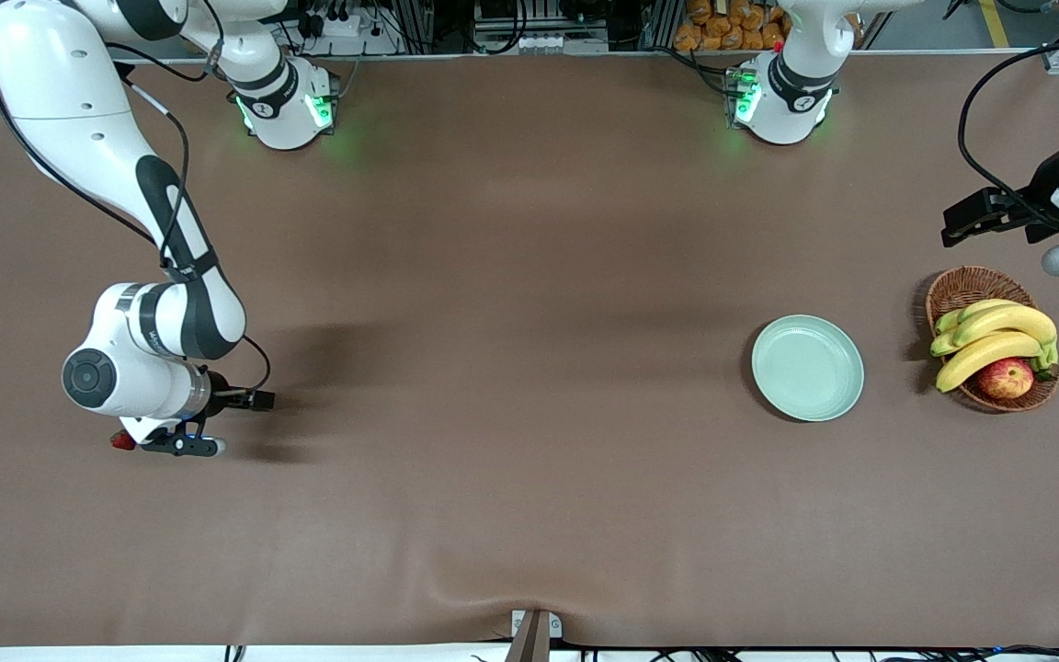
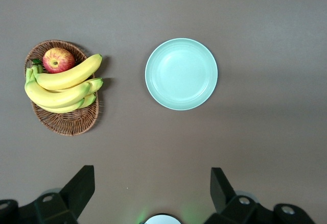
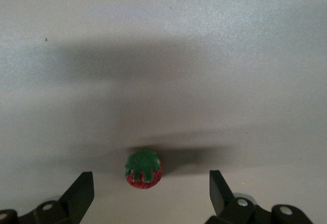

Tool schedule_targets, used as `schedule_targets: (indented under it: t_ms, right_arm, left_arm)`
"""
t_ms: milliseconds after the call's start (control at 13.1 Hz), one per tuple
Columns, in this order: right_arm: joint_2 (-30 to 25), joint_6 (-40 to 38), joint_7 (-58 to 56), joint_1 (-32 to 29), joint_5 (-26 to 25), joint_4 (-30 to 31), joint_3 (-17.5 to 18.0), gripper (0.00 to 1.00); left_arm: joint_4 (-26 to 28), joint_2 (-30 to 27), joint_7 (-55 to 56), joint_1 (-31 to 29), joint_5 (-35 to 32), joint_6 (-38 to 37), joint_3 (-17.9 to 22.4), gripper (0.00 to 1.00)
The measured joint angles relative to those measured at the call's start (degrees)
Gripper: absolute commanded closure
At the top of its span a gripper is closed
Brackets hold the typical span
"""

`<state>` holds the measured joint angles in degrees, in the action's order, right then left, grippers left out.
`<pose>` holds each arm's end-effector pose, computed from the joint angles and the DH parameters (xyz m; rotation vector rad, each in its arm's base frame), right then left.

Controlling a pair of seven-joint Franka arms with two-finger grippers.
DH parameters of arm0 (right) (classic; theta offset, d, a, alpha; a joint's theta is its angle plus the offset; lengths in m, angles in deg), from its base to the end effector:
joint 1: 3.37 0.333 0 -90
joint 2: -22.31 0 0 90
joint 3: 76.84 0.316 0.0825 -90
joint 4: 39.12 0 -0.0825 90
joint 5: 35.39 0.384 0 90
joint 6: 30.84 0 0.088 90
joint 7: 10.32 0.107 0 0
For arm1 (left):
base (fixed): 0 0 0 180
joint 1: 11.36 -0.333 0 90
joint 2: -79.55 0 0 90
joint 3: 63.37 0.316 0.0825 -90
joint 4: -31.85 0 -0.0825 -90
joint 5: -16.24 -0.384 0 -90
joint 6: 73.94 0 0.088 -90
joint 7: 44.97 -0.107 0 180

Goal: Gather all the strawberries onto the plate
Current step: 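Lower the open right gripper over a red strawberry, then close the right gripper around the strawberry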

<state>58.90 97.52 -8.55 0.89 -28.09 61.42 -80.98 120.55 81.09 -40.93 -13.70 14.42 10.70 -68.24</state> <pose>0.6473 0.0083 0.1940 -3.0814 0.1612 0.2331 0.5521 -0.0201 0.6126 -3.1027 -0.0430 0.1487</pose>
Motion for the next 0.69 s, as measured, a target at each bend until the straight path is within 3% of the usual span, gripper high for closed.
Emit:
schedule_targets:
  t_ms: [382,535,688]
  right_arm:
    - [0.8,0.4,0.0,0.0,1.7,-0.1,0.0,0.0]
    - [1.3,1.0,0.0,0.2,2.0,-0.2,0.1,0.06]
    - [1.5,1.3,0.0,0.4,2.1,-0.2,0.1,0.4]
  left_arm:
    - [0.4,0.3,0.0,0.0,1.1,0.6,-0.3,0.0]
    - [0.8,0.4,0.0,0.1,1.1,1.0,-0.7,0.0]
    - [1.0,0.5,0.0,0.1,1.1,1.1,-0.8,0.0]
